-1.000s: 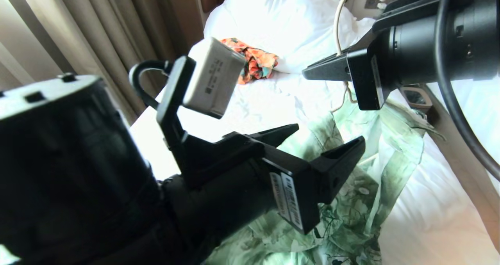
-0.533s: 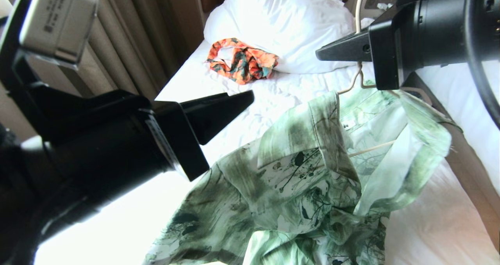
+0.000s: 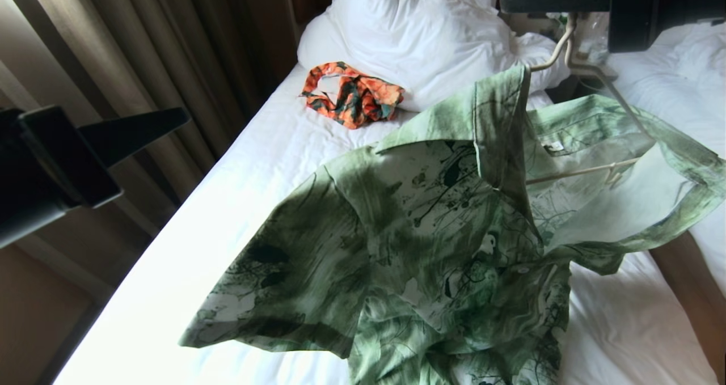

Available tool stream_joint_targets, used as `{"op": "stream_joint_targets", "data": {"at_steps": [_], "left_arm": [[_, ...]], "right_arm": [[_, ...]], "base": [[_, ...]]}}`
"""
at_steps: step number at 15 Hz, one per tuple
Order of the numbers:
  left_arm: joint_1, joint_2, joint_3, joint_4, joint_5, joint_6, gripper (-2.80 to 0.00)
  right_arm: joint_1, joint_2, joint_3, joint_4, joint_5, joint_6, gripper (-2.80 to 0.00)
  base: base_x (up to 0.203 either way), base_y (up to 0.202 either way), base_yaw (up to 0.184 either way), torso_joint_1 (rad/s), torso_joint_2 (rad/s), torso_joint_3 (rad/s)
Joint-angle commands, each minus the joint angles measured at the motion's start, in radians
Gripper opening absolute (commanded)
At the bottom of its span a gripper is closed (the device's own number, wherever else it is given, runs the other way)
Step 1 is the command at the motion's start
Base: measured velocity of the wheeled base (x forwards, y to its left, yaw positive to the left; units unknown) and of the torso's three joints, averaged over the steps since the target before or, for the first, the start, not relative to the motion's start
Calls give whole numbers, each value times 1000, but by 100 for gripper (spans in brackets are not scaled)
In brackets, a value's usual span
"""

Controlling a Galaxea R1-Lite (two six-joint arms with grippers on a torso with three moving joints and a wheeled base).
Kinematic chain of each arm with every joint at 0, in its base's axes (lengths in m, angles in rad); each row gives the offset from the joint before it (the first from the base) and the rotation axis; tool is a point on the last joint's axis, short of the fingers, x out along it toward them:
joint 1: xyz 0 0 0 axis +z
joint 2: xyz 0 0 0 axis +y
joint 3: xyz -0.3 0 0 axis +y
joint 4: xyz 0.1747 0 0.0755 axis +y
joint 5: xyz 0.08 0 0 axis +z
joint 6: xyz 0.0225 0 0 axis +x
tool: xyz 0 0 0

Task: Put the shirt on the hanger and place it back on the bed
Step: Take the clothes hanger out of the clothes

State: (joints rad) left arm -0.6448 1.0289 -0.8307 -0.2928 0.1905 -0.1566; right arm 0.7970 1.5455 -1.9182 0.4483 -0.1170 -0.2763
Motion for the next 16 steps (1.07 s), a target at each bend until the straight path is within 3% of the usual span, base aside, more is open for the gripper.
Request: {"op": "stream_joint_targets", "data": {"at_steps": [1, 5, 16], "left_arm": [[63, -111, 6, 64, 1, -1, -280], [124, -191, -30, 223, 1, -3, -280], [128, -199, -30, 234, 0, -3, -280]], "right_arm": [[-8, -25, -15, 5, -26, -11, -280], [-42, -54, -36, -2, -32, -12, -280], [-42, -69, -50, -120, -32, -108, -280]], "base": [[0, 0, 0, 111, -452, -336], [0, 0, 0, 136, -493, -356], [0, 0, 0, 208, -573, -366]]}}
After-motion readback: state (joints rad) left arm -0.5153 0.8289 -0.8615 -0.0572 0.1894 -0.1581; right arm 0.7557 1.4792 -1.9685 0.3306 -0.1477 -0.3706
